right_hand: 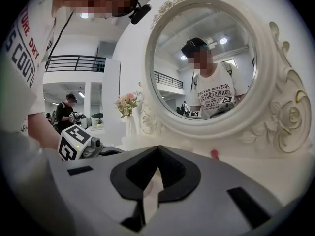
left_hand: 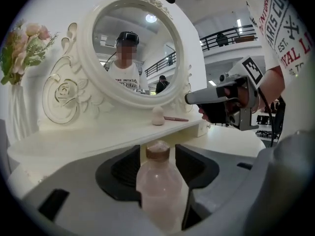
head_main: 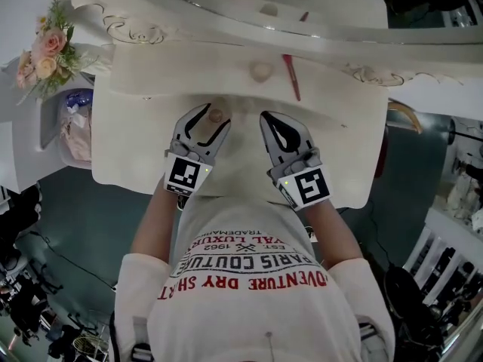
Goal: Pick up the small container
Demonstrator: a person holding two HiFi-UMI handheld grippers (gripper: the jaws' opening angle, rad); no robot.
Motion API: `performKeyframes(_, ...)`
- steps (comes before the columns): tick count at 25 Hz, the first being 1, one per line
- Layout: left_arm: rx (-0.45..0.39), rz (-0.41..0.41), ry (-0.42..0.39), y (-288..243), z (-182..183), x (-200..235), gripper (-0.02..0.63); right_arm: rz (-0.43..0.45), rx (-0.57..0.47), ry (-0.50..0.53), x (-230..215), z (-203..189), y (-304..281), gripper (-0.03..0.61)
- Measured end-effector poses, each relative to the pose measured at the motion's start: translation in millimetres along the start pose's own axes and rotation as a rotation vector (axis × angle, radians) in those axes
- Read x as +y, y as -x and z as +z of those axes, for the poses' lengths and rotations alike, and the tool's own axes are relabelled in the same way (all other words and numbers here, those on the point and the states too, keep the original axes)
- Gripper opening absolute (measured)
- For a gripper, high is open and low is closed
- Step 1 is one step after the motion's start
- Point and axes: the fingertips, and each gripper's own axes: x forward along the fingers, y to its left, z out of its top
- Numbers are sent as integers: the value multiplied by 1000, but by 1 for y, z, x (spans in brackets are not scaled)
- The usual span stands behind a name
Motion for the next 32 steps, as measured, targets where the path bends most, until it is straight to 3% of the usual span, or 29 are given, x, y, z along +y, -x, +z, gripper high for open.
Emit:
performKeyframes(5, -12, 28, 1, -10, -6, 5, 204, 1, 4, 13, -4, -6, -4, -2)
performKeyframes(13, -17, 21, 13, -13, -7, 4, 146, -13, 22, 7, -10, -12, -1, -2)
performKeyframes(21, 31, 6, 17, -12, -6, 0, 143, -24, 32, 18, -9, -11, 5, -2)
performKeyframes(32, -29, -10, -19, 28, 51, -7, 143, -68, -2, 26, 4, 19, 19, -2)
